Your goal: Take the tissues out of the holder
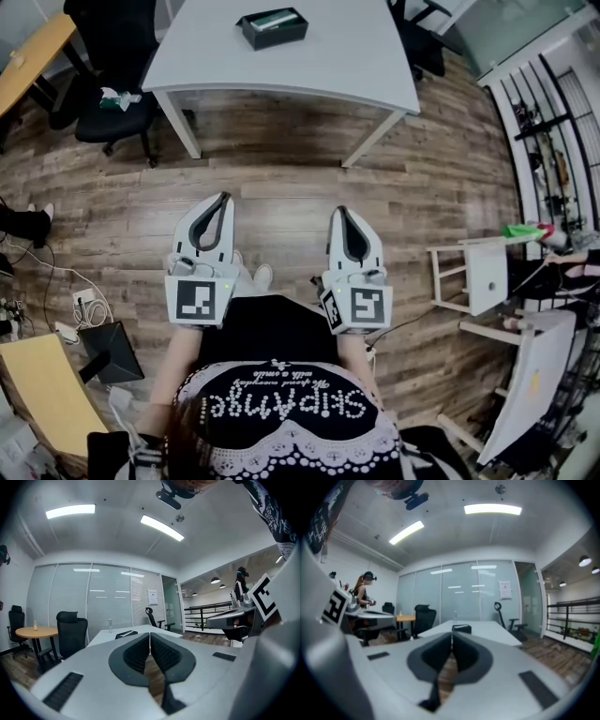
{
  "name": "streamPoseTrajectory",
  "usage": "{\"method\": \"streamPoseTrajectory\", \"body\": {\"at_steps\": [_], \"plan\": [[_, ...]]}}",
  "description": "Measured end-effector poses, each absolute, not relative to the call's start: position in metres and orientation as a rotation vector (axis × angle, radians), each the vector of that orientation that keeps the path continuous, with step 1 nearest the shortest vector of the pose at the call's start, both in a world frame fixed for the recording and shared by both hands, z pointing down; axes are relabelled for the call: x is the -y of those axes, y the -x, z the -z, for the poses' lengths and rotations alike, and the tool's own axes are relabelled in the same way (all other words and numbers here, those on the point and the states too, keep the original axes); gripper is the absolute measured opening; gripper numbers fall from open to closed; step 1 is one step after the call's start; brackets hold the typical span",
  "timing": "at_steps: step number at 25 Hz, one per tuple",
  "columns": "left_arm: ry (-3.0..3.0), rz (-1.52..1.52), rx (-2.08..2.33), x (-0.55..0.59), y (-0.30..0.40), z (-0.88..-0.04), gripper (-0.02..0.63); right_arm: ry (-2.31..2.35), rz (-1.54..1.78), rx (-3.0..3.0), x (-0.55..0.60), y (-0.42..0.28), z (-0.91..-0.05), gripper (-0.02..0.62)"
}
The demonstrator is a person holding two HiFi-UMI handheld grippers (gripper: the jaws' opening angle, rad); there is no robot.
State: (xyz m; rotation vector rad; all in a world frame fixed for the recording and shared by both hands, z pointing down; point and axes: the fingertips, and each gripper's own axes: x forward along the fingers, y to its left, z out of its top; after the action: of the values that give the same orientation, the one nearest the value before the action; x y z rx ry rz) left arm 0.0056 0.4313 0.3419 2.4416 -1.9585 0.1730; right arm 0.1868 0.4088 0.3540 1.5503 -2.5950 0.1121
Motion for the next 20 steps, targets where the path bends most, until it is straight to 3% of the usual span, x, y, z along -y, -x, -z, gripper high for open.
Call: {"method": "streamPoseTrajectory", "body": {"at_steps": [20], "plan": [[-2.403,-0.167,1.982,-0.419,0.010,-0.342,0.035,-1.600,-0.114,2.550,-0.386,-0.228,-0.351,0.035]]}}
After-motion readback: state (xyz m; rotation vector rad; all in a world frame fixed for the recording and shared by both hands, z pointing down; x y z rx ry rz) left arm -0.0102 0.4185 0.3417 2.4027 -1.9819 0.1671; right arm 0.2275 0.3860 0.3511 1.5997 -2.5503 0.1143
